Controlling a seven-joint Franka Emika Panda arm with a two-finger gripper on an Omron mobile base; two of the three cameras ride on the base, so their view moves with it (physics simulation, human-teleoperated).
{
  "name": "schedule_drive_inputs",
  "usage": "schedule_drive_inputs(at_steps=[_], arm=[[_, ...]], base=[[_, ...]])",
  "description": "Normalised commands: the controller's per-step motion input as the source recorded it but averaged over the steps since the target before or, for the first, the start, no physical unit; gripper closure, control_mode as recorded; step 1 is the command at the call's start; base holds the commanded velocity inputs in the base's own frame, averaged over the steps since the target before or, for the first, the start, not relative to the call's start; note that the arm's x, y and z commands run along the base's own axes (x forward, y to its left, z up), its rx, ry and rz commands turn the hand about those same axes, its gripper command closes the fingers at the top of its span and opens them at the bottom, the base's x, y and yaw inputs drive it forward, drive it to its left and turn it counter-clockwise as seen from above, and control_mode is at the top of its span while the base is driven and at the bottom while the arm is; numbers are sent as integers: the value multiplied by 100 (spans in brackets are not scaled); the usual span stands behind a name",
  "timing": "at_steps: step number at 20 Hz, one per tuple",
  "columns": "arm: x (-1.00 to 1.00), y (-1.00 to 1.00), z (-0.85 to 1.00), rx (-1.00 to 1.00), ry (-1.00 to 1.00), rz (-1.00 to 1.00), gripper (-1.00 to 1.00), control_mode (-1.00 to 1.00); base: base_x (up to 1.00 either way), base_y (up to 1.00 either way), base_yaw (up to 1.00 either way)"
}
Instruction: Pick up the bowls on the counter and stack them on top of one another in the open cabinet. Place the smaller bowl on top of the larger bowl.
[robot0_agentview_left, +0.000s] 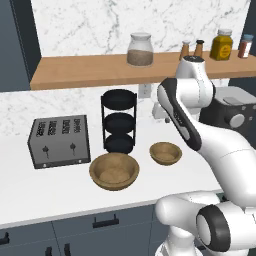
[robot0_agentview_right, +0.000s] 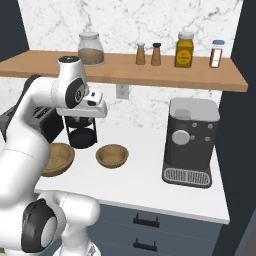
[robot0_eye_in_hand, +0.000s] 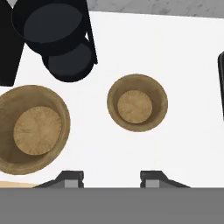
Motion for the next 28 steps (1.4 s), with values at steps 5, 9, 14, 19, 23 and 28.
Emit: schedule_drive_inputs(at_steps=[5, 9, 14, 19, 23, 28], arm=[[-4, 1, 0, 0, -1, 0, -100, -100], [-42, 1, -1, 0, 0, 0, -100, -100], [-71, -6, -8, 2, -11, -3, -100, -100], [-40, -11, -31, 5, -13, -14, -100, -100], [-1, -18, -41, 6, -2, -22, -100, -100], [6, -36, -42, 15, 1, -20, -100, -100]], base=[[0, 0, 0], [0, 0, 0], [0, 0, 0], [0, 0, 0], [0, 0, 0], [0, 0, 0]])
